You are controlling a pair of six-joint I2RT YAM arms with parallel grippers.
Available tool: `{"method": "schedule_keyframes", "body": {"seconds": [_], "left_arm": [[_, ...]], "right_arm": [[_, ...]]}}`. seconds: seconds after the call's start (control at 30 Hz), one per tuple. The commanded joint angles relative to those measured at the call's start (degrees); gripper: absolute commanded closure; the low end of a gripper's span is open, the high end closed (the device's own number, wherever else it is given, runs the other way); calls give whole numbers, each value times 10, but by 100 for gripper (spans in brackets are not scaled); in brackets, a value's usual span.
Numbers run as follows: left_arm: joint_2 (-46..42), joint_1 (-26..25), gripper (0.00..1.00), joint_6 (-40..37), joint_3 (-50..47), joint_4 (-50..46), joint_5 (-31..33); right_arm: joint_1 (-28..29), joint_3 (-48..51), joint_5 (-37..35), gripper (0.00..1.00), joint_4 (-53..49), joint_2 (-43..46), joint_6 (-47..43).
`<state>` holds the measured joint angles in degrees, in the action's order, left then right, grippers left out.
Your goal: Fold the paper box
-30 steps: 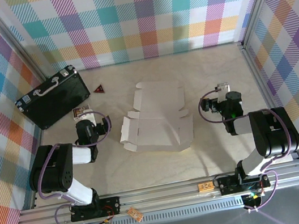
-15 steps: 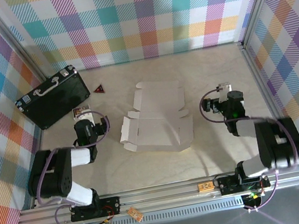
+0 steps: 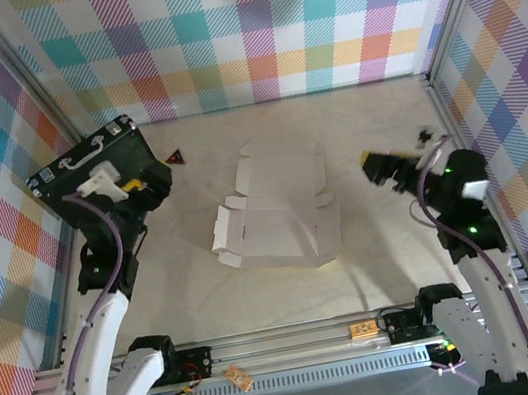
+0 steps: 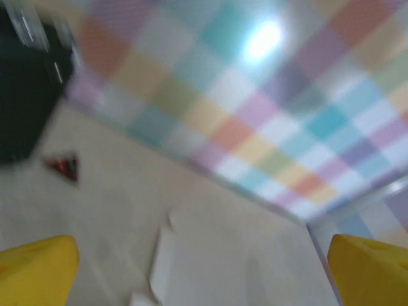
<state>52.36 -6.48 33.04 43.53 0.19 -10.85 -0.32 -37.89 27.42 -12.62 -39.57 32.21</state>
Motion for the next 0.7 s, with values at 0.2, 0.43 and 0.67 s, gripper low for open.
{"method": "schedule_keyframes", "body": {"seconds": [0.2,0.43,0.67], "left_arm": [[135,-88,0,-80,29,-272,28],[269,-87,1,-95,45,-222,-40],[356,-89,15,-102,74,-210,-46]], "right_arm": [[79,109,75,3,-129,-55,37],[148,64,17,18,-24,-311,23],[167,-8,-16,53,-11,-417,2]]}}
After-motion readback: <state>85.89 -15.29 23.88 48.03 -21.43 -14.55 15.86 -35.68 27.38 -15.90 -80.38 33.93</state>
